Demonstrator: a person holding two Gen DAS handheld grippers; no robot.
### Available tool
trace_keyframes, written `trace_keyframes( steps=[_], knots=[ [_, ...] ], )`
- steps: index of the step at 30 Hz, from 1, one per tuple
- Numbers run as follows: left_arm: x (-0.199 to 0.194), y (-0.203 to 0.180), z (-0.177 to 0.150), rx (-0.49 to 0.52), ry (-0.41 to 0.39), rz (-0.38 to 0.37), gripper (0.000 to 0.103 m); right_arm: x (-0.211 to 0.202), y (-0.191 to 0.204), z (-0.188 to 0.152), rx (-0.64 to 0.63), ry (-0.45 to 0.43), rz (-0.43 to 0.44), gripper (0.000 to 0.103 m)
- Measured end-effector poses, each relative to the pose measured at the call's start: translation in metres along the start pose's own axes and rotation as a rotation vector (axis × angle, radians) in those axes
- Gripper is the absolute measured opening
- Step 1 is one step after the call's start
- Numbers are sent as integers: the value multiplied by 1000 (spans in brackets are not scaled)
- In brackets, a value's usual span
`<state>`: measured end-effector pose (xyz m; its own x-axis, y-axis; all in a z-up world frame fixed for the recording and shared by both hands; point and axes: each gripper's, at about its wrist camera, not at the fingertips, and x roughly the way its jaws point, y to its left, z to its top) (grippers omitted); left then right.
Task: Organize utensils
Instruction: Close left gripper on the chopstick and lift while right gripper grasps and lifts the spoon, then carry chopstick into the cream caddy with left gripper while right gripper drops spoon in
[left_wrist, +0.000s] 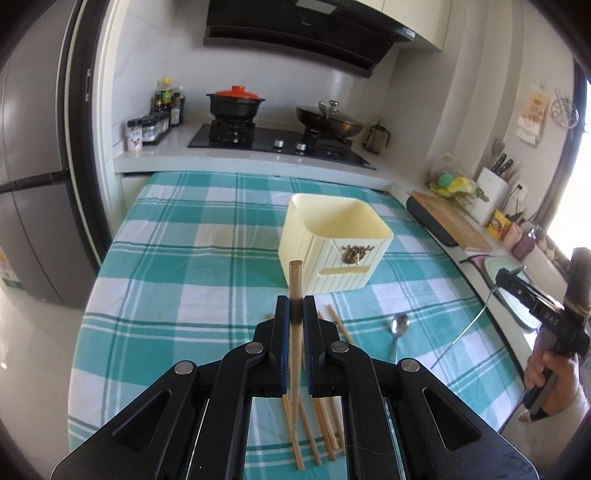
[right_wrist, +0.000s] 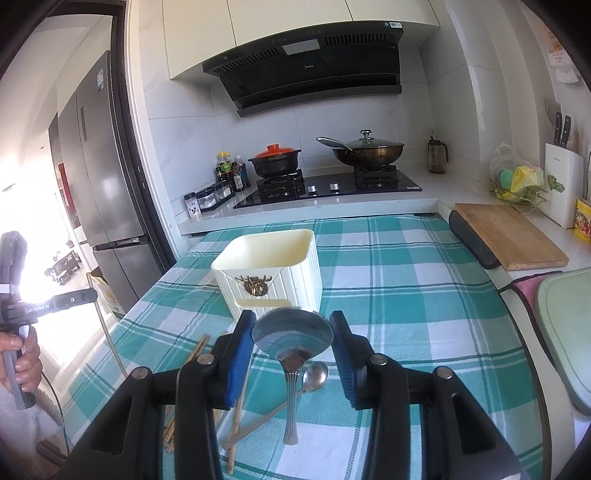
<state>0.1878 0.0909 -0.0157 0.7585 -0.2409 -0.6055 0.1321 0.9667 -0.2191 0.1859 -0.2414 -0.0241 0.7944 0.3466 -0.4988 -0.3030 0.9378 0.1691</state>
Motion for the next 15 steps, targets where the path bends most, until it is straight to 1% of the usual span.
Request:
trace_keyframes(
  steps=[6,9,12,15],
  knots=[
    [-1,0,34,4,-17,-49,5,16,-4,36,-11,-2,18,42],
    [-6,-3,58,9,-48,-75,5,26,-5,58,-4,-8,35,42],
    [-13,-9,90,13,-113,-95,5,33,-1,84,-12,-36,45,42],
    [-14,-16,127,26,-209,-86,5,41,7,113,-43,-92,42,42]
  ],
)
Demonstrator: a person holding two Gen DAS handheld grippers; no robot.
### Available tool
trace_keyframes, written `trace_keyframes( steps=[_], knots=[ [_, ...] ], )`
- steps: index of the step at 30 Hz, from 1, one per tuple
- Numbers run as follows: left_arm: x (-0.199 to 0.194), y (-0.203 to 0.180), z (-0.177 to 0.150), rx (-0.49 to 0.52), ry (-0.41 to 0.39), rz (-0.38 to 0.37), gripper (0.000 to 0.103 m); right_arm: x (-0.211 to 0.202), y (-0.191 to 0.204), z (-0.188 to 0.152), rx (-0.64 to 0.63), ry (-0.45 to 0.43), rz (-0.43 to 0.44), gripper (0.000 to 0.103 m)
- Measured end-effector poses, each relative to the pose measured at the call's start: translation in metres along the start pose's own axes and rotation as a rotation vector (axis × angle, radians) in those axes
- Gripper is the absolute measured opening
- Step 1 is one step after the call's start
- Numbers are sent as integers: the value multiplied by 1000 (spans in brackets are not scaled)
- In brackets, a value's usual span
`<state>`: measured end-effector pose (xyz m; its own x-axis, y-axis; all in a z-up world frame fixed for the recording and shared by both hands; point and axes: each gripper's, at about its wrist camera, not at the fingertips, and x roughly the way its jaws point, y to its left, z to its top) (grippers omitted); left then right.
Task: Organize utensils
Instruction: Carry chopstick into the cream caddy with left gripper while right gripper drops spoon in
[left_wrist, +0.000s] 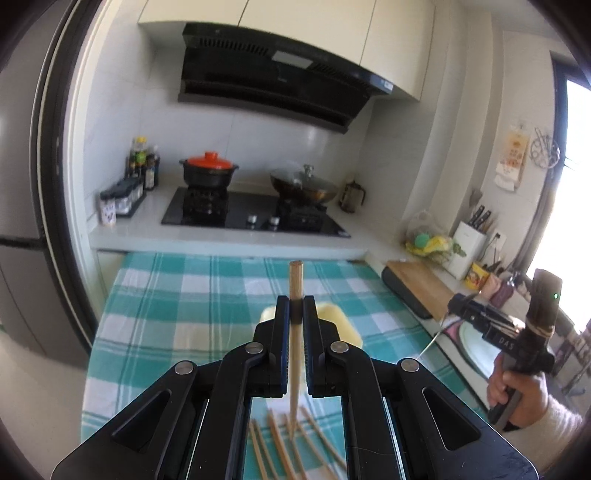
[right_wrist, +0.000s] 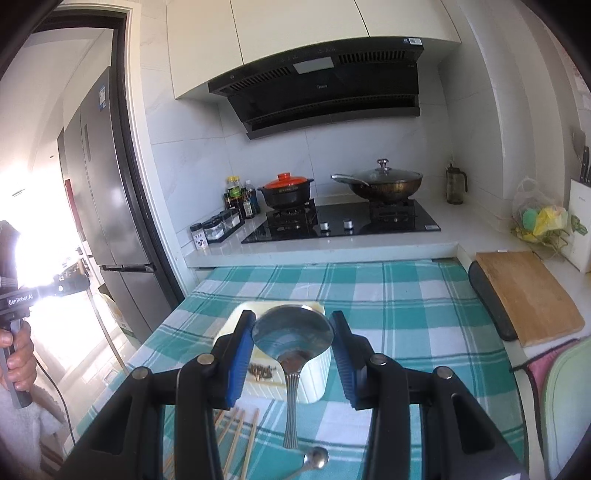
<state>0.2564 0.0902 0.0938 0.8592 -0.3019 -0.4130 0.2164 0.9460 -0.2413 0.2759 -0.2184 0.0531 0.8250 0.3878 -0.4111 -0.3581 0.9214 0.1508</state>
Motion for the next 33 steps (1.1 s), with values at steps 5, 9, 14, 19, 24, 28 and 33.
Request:
trace_keyframes(
  steps=[5,9,14,19,24,28,33],
  knots=[
    [39,-7,38,13,-123,49,5,33,7,34,-19,-79,-14,42],
    [90,-9,35,37,-91,81,5,70,12,40,-16,-84,-18,42],
    [157,-1,7,31,72,110,5,134,13,19,-54,63,-33,42],
    [212,10,-31,5,283,92,5,191,2,-14,-20,288,-36,42],
    [231,8,-45,-12,324,99,9,216,-2,-25,0,319,-42,42],
    [215,17,-51,-75,324,94,49,201,-10,-22,59,268,-34,53],
    [154,37,-85,-29,330,144,73,143,-18,-43,14,252,-65,56]
  ],
)
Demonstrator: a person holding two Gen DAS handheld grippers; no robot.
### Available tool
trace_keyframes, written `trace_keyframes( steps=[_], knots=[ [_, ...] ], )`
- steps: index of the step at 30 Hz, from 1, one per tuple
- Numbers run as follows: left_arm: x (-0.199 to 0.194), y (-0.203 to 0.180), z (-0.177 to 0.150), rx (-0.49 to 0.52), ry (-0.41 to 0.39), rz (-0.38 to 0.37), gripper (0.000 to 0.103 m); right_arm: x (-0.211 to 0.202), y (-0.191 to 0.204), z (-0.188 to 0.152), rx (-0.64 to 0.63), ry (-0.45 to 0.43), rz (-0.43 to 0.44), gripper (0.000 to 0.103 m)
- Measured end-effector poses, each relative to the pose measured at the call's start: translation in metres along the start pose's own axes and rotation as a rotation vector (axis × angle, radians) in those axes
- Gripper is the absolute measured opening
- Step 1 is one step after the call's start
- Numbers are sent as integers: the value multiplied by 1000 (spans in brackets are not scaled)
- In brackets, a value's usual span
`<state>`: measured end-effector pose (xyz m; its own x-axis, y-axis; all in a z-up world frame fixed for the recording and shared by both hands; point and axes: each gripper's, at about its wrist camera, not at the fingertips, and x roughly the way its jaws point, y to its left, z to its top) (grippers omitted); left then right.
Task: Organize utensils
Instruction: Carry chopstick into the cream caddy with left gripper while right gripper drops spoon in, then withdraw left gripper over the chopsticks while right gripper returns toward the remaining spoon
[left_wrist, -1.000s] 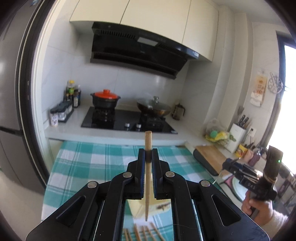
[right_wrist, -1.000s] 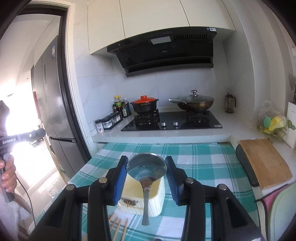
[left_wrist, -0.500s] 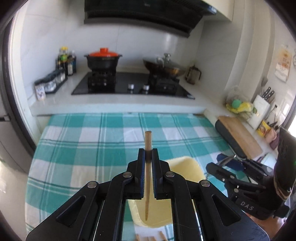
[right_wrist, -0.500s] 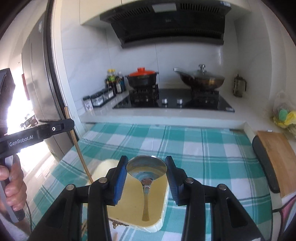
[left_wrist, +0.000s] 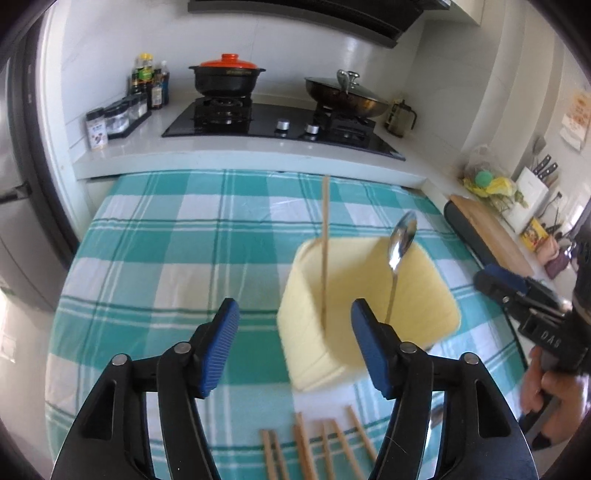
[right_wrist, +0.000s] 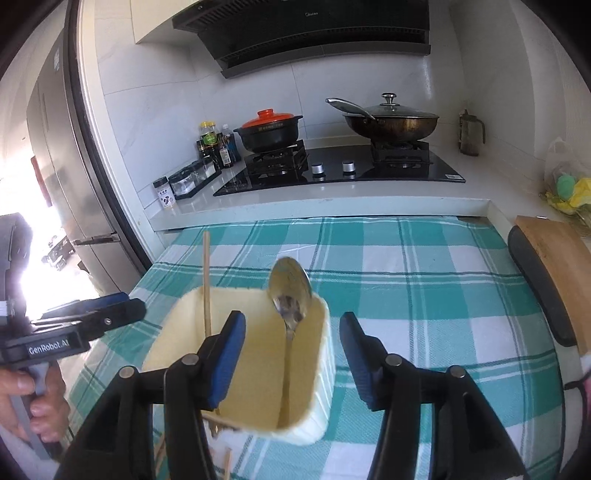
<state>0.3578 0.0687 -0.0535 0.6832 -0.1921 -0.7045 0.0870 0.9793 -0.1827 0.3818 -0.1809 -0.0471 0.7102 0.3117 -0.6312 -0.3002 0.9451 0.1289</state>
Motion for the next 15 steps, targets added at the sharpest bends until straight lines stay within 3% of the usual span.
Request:
trace_keyframes(
  steps=[2,8,12,15],
  knots=[
    [-15,17,-36,11,15,40,81,-22,-6,-33,-34,13,-59,60],
    [-25,64,-147,-55,136,153,81,-57,-33,-162,25,144,-202,61],
    [-22,72,-179,-114,153,167,81,-61,-48,-216,72,212,-296,61],
    [-15,68,-187,-97,128,181,81,-62,-54,-230,78,210,-310,61]
  ],
)
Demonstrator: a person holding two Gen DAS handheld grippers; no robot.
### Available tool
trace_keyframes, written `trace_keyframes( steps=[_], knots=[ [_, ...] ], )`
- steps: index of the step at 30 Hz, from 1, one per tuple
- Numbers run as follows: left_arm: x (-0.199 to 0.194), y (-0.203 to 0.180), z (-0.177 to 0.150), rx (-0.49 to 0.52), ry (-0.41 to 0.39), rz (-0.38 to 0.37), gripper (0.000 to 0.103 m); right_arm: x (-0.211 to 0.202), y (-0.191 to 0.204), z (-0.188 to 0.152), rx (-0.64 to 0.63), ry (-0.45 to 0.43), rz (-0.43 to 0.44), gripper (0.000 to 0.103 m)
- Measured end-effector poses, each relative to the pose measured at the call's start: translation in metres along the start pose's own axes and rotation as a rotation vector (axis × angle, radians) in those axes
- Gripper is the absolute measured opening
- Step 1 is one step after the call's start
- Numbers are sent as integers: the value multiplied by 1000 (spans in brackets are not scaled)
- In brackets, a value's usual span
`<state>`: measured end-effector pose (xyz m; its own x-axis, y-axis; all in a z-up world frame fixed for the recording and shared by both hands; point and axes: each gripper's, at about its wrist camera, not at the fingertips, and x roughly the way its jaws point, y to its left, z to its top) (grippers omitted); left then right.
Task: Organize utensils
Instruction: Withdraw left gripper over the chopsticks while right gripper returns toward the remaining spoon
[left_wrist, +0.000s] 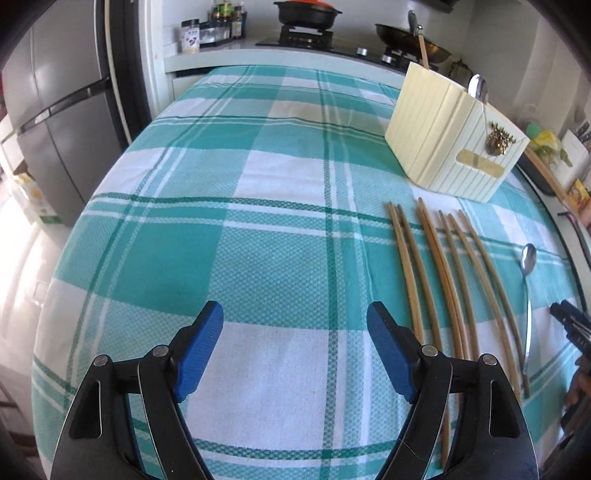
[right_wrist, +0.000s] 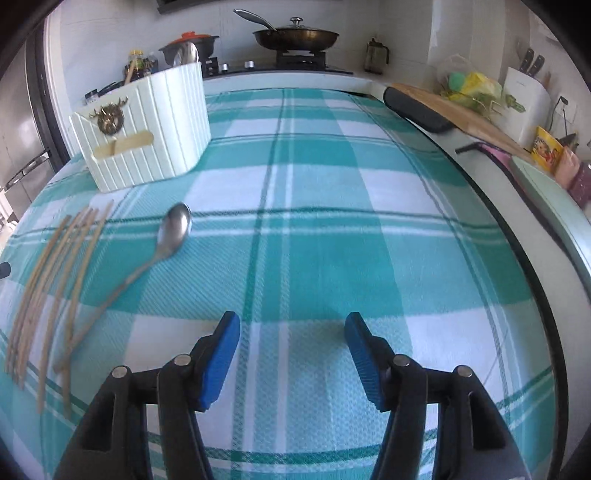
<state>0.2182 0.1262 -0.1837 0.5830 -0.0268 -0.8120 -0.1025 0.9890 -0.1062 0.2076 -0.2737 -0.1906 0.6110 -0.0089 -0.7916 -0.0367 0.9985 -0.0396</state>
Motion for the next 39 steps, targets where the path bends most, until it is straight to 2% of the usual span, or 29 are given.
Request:
trace_keyframes(
  steps=[2,5,15,39],
  knots=[
    [7,-3,-7,20,4,34,82,-1,0,0,0,2,-17,61],
    [11,-10,-15,65,-34,85,88,0,-1,-1,7,3,-11,61],
    [16,-7,-12,64,-11,68,102,1,1,-1,13,2,-7,62],
    [15,-6,-13,58,-12,67,103,2,1,-1,10,2,-10,63]
  ],
)
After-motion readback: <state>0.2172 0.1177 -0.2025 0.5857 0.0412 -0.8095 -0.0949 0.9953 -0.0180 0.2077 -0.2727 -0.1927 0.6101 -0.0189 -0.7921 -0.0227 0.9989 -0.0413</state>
